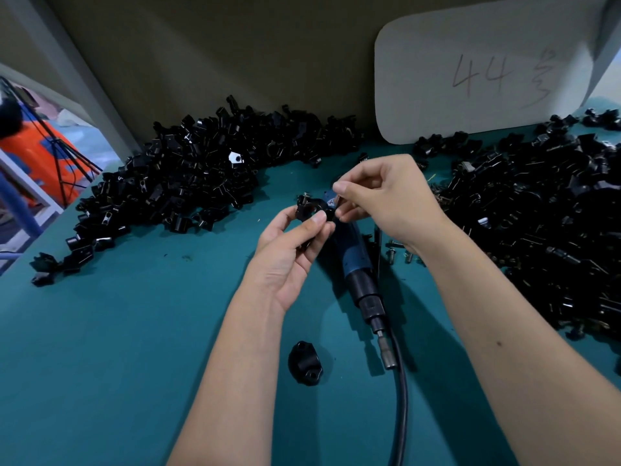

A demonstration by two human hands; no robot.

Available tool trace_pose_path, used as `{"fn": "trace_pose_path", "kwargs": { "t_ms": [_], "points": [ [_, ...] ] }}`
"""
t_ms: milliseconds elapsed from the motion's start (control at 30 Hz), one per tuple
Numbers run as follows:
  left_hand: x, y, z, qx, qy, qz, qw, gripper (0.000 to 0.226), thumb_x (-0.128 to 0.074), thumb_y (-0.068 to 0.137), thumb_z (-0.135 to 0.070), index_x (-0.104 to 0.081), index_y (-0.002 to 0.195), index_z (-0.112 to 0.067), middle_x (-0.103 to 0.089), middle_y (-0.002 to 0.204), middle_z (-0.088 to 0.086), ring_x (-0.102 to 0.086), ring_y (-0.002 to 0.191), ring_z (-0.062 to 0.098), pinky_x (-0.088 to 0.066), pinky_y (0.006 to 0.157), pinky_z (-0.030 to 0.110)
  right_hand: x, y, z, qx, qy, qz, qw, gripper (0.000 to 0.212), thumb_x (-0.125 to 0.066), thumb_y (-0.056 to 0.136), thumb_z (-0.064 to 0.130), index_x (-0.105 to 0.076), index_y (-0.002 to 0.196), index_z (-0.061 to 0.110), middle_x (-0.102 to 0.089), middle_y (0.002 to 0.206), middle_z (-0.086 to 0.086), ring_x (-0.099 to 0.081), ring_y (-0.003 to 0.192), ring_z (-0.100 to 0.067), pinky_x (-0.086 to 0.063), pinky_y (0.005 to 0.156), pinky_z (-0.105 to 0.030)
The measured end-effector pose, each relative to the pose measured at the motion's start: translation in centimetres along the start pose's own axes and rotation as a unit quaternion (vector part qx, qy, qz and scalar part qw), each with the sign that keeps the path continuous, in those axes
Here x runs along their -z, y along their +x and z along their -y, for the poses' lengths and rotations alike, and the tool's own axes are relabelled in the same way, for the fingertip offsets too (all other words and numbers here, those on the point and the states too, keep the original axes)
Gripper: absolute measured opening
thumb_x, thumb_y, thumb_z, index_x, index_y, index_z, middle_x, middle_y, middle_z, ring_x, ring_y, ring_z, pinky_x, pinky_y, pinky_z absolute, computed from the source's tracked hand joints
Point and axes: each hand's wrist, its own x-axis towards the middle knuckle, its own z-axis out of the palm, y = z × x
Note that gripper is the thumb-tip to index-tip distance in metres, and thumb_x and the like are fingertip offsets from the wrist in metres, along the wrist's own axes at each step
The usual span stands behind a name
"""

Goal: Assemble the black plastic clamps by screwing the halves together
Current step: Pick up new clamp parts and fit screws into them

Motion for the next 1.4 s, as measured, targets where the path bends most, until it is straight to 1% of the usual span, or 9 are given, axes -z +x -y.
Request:
{"fn": "trace_pose_path", "kwargs": {
  "t_ms": [367, 533, 800, 900, 967, 1067, 1133, 1300, 1400],
  "points": [
    [-0.1, -0.1, -0.1, 0.008, -0.021, 0.01, 1.0, 0.045, -0.079, 0.074, -0.009, -0.062, 0.116, -0.005, -0.077, 0.09, 0.007, -0.074, 0.077, 0.011, -0.057, 0.069, 0.014, -0.6, -0.3, -0.5, 0.031, 0.036, 0.019, 0.999, 0.007, -0.076, 0.092, 0.004, -0.076, 0.087, 0.001, -0.072, 0.071, -0.016, -0.068, 0.059, -0.021, -0.055, 0.055, -0.026],
    [-0.2, -0.3, -0.1, 0.027, -0.053, 0.016, 0.998, 0.038, -0.077, 0.076, -0.008, -0.064, 0.112, -0.005, -0.076, 0.094, 0.009, -0.073, 0.076, 0.012, -0.057, 0.066, 0.013, -0.8, -0.2, -0.8, -0.006, 0.055, 0.015, 0.998, 0.015, -0.084, 0.087, 0.017, -0.074, 0.077, 0.01, -0.061, 0.06, -0.003, -0.05, 0.051, -0.01, -0.039, 0.044, -0.022],
    [-0.2, -0.4, -0.5, 0.046, -0.141, 0.014, 0.989, 0.011, -0.076, 0.072, -0.003, -0.079, 0.083, -0.005, -0.073, 0.095, 0.015, -0.071, 0.072, 0.016, -0.057, 0.06, 0.014, -1.0, -0.9, -0.5, -0.051, 0.222, 0.134, 0.964, 0.02, -0.06, 0.103, 0.013, -0.079, 0.106, 0.007, -0.069, 0.09, -0.007, -0.051, 0.068, -0.008, -0.04, 0.055, -0.018],
    [-0.2, -0.5, -0.5, 0.047, -0.13, 0.023, 0.99, 0.017, -0.076, 0.074, -0.004, -0.078, 0.091, -0.005, -0.073, 0.095, 0.013, -0.072, 0.073, 0.015, -0.057, 0.061, 0.014, -1.3, -0.8, -0.5, -0.025, 0.181, 0.078, 0.98, 0.007, -0.074, 0.092, 0.007, -0.077, 0.087, 0.008, -0.068, 0.079, -0.005, -0.052, 0.062, -0.008, -0.039, 0.051, -0.018],
    [-0.3, -0.5, -0.3, 0.051, -0.13, 0.028, 0.99, 0.022, -0.076, 0.075, -0.003, -0.073, 0.097, -0.004, -0.073, 0.094, 0.012, -0.072, 0.074, 0.014, -0.058, 0.062, 0.014, -1.5, -0.6, -0.7, -0.004, 0.142, 0.035, 0.989, 0.018, -0.083, 0.086, 0.01, -0.068, 0.075, 0.012, -0.064, 0.076, -0.01, -0.05, 0.058, -0.011, -0.039, 0.049, -0.02],
    [-0.5, -0.5, -0.2, 0.052, -0.127, 0.028, 0.99, 0.014, -0.076, 0.076, -0.003, -0.076, 0.089, -0.005, -0.074, 0.093, 0.014, -0.073, 0.074, 0.014, -0.058, 0.062, 0.014, -1.1, -0.5, -0.8, -0.001, 0.134, 0.057, 0.989, 0.003, -0.077, 0.093, 0.018, -0.076, 0.091, 0.016, -0.067, 0.088, -0.005, -0.054, 0.066, -0.009, -0.04, 0.052, -0.021],
    [-0.4, -0.4, -0.2, 0.05, -0.126, 0.025, 0.99, 0.012, -0.076, 0.075, -0.003, -0.076, 0.087, -0.006, -0.074, 0.094, 0.014, -0.072, 0.073, 0.015, -0.058, 0.062, 0.014, -0.5, -0.5, -0.9, 0.001, 0.142, 0.082, 0.986, 0.012, -0.069, 0.098, 0.015, -0.081, 0.101, 0.018, -0.071, 0.098, -0.006, -0.056, 0.075, -0.008, -0.039, 0.053, -0.021],
    [-0.2, -0.4, -0.3, 0.046, -0.104, 0.035, 0.993, 0.028, -0.075, 0.076, -0.004, -0.07, 0.103, -0.005, -0.073, 0.098, 0.013, -0.072, 0.075, 0.015, -0.058, 0.063, 0.014, -0.5, -0.3, -1.0, 0.046, 0.074, 0.043, 0.995, 0.011, -0.084, 0.085, 0.016, -0.076, 0.078, 0.016, -0.068, 0.081, -0.009, -0.058, 0.066, -0.005, -0.044, 0.056, -0.017],
    [-0.3, -0.4, -0.2, 0.049, -0.104, 0.036, 0.993, 0.031, -0.074, 0.077, -0.003, -0.067, 0.107, -0.004, -0.075, 0.102, 0.018, -0.072, 0.075, 0.014, -0.058, 0.064, 0.014, -0.4, -0.3, -1.1, 0.032, 0.087, 0.053, 0.994, 0.01, -0.079, 0.091, 0.026, -0.078, 0.085, 0.018, -0.071, 0.08, -0.001, -0.06, 0.068, -0.006, -0.043, 0.055, -0.016]
  ]
}}
